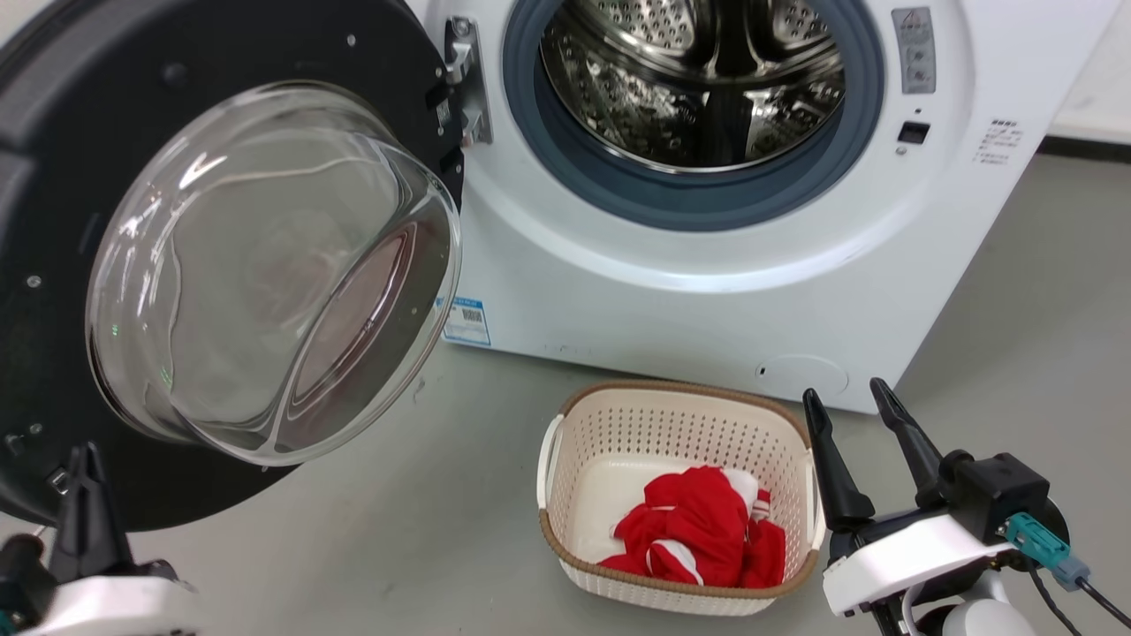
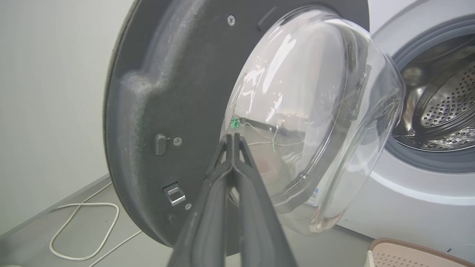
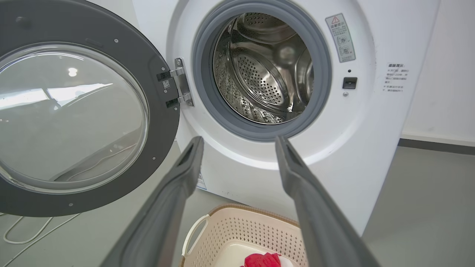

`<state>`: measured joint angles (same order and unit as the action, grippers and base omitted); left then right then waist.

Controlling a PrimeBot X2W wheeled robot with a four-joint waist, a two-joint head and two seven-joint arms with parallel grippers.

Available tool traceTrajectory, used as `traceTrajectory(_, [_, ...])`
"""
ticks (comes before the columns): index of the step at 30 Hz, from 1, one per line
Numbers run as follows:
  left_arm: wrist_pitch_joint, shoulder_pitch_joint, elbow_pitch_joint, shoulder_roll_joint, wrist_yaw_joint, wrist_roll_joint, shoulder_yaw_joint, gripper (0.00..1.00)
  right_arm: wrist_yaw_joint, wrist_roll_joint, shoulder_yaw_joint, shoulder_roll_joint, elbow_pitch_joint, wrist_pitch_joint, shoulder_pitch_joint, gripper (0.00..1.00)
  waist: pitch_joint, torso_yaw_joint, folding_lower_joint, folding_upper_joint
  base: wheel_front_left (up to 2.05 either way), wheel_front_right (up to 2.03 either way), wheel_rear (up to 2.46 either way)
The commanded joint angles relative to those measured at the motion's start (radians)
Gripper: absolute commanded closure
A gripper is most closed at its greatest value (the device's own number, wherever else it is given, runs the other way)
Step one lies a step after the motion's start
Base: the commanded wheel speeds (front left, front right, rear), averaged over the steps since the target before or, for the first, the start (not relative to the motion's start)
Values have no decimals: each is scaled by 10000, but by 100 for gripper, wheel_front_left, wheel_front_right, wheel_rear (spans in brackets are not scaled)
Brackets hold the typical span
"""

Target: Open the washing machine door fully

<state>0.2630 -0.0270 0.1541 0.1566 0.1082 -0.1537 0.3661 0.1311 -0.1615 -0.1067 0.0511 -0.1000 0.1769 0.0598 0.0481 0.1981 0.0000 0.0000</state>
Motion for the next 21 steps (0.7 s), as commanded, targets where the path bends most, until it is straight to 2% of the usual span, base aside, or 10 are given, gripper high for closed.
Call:
traceTrajectory(1, [26, 306, -291, -218, 45, 76, -133, 81, -7, -99, 24, -18, -92, 71, -146, 0, -282, -41, 0, 0, 0, 0, 0])
traceTrajectory(2, [26, 416, -427, -319, 45, 115, -199, 16, -7, -99, 47, -18, -118, 98, -186, 0, -349, -55, 0, 0, 0, 0, 0])
traceTrajectory(3, [24, 529, -557, -436, 49, 147, -299, 0, -7, -78, 85, -18, -132, 107, -217, 0, -402, -69, 0, 0, 0, 0, 0])
traceTrajectory(9, [26, 808, -1113, -803, 30, 250, -918, 0, -5, 29, 269, -19, -76, 169, -299, 0, -536, -134, 0, 0, 0, 0, 0])
traceTrajectory(10, [26, 700, -1179, -895, 60, 290, -1370, 0, -7, 151, 240, -18, -16, 140, -295, 0, -592, -290, 0, 0, 0, 0, 0])
traceTrajectory(21, [26, 127, -834, -941, 159, 524, -2644, 0, -7, 515, 397, -18, 79, 32, -262, 0, -704, -1466, 0, 0, 0, 0, 0])
